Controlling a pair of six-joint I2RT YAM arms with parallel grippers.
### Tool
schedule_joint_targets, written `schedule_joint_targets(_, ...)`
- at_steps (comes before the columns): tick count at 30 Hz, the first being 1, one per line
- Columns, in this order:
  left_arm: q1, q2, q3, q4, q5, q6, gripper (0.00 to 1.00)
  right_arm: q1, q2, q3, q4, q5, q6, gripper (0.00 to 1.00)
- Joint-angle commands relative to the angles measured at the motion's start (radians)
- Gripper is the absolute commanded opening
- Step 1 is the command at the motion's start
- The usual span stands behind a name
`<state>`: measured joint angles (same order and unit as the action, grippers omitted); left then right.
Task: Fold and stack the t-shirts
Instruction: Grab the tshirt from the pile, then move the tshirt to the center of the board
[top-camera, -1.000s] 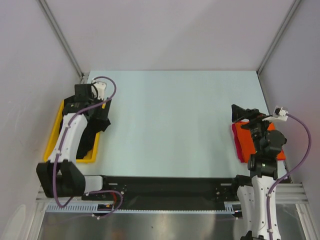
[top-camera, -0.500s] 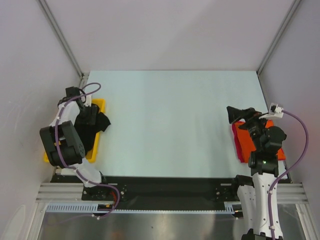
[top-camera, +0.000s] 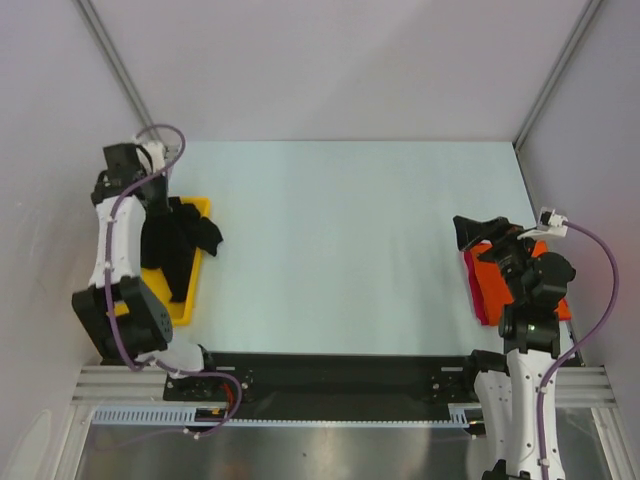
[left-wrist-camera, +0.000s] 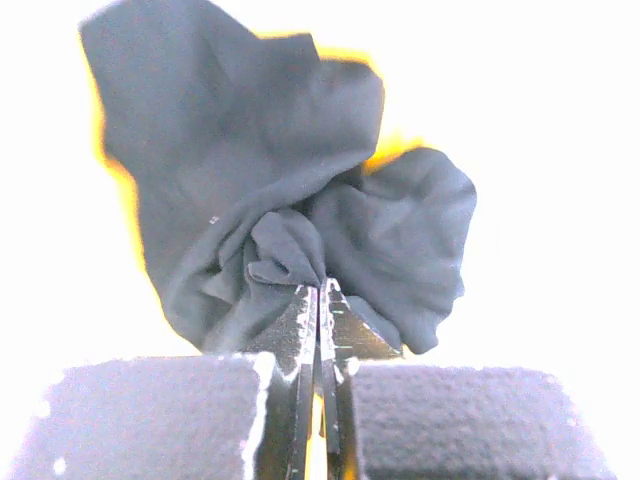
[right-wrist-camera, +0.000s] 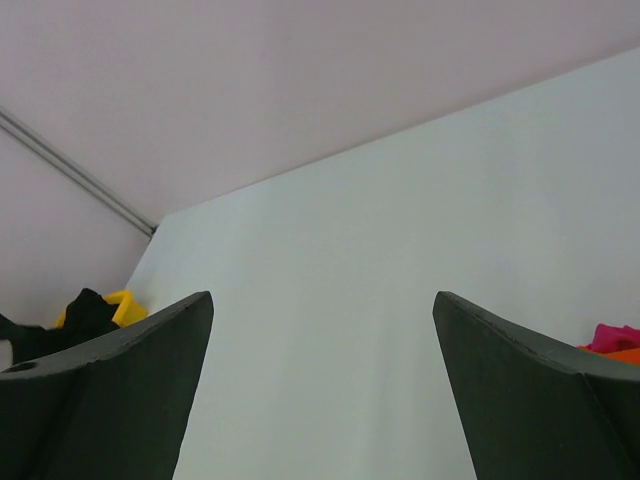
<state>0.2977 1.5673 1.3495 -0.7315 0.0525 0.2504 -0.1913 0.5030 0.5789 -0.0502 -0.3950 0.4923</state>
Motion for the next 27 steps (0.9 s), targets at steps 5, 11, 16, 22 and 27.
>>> schedule_joint_targets(5, -0.100, -0.332, 0.446, -0.034, 0.322, -0.072, 0.00, 0.010, 0.025, 0.091, 0.035, -0.065, 0.005, 1.00)
schedule_joint_targets(11, -0.342, -0.349, 0.632, -0.163, 0.656, -0.117, 0.01, 0.038, 0.075, 0.145, 0.041, -0.119, 0.025, 1.00)
schedule_joint_targets(16, -0.354, -0.334, 0.839, -0.146, 0.874, -0.193, 0.00, 0.108, 0.109, 0.157, 0.076, -0.104, 0.026, 1.00)
schedule_joint_targets(22, -0.354, -0.305, 0.889, -0.117, 0.836, -0.212, 0.00, 0.280, 0.175, 0.202, 0.008, -0.032, -0.046, 0.99)
schedule_joint_targets(27, -0.354, -0.253, 0.590, -0.053, 0.563, -0.159, 0.00, 0.496, 0.279, 0.286, -0.149, 0.162, -0.181, 0.98)
